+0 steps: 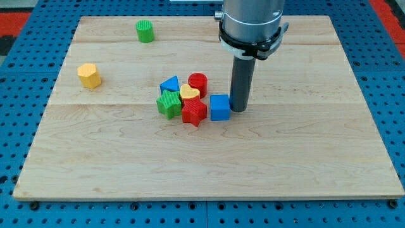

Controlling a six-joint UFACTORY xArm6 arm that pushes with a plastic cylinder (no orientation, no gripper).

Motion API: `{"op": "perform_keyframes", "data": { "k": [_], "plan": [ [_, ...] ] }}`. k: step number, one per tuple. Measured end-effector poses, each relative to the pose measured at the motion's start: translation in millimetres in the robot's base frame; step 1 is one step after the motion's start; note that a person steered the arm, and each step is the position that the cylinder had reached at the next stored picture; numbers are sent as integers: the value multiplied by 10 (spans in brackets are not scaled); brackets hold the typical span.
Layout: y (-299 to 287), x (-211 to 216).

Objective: Move blue cube closer to group of blocks

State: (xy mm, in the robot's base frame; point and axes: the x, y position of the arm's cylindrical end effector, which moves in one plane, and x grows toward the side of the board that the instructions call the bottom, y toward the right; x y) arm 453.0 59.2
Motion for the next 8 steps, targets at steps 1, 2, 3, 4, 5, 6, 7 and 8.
{"op": "perform_keyframes", "data": {
  "k": [1, 2, 3, 4, 5, 6, 7, 8],
  "plan": [
    [-26, 46],
    [300, 348],
    [7, 350],
    [-72, 227],
    [-72, 104],
    [-72, 65],
    [-89, 60],
    [-139, 14]
  ]
}}
